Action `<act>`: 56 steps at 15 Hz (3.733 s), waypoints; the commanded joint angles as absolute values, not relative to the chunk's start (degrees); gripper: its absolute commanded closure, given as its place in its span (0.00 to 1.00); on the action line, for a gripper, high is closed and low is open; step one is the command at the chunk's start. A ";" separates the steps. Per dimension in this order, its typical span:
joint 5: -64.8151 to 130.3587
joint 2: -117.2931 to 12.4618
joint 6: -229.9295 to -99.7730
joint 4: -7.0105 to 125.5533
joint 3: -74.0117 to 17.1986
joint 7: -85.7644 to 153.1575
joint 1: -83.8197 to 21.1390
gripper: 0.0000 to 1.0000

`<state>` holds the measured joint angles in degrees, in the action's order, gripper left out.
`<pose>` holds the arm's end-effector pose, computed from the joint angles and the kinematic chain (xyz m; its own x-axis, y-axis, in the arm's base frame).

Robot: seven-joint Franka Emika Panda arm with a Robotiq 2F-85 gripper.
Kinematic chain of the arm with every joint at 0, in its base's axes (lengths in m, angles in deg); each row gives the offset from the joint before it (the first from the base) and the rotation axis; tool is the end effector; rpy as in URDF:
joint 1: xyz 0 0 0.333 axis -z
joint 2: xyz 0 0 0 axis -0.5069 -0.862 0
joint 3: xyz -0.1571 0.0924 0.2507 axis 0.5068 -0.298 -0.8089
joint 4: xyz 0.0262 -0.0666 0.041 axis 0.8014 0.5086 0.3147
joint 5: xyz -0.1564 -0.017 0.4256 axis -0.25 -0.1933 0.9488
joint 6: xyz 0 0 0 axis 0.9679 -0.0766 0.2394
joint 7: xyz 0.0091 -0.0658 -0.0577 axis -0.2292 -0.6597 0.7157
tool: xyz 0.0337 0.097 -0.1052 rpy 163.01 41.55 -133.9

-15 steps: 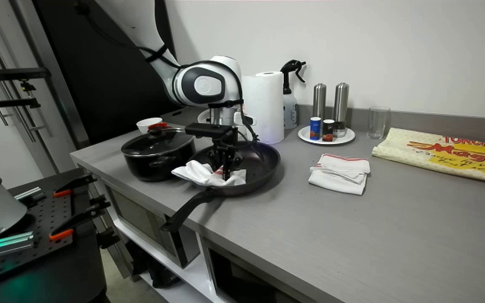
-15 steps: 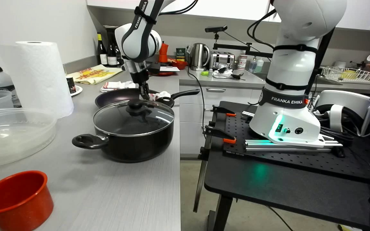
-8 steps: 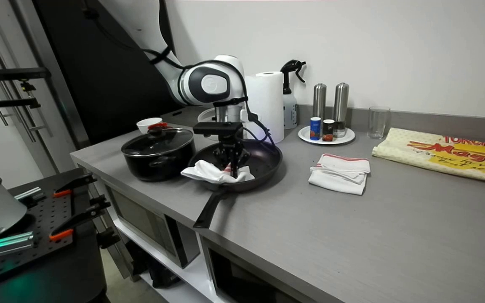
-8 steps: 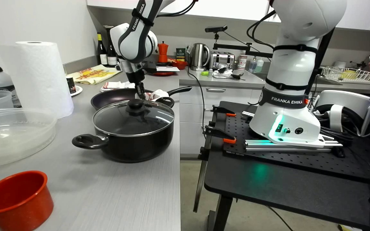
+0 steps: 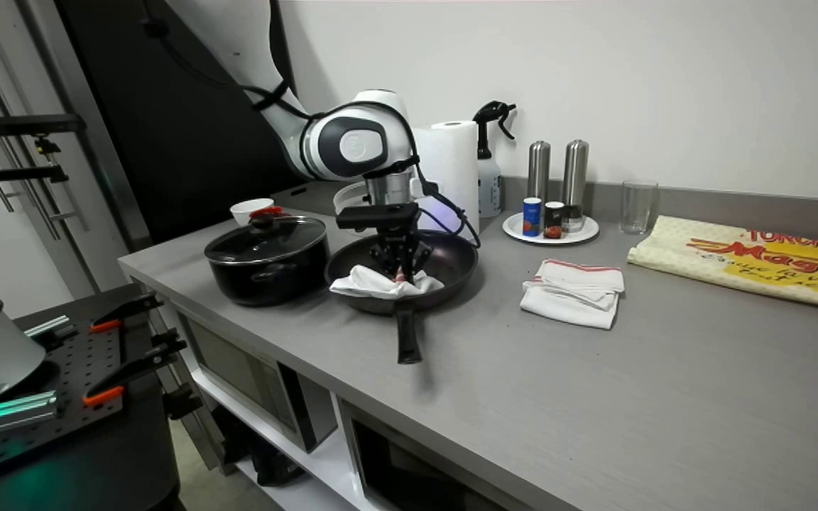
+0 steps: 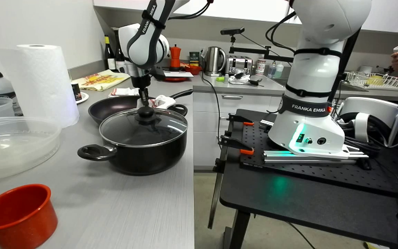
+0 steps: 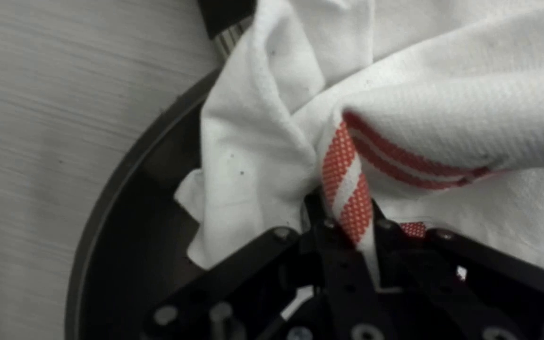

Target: Use the towel to wipe the pan

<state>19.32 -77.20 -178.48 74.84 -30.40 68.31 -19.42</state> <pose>0.6336 -0.1486 0.0225 0.8503 0.5129 -0.1182 0.5251 -0.8421 0.1233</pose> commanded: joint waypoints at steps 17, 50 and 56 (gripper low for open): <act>20.81 -79.86 -190.21 76.11 -38.19 77.56 -15.70 0.98; 26.71 -89.37 -188.84 59.76 -37.05 79.83 -14.77 0.98; 21.59 -90.55 -189.71 60.63 -34.81 78.72 -22.29 0.98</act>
<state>24.20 -86.71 -188.72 61.52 -36.55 80.81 -17.25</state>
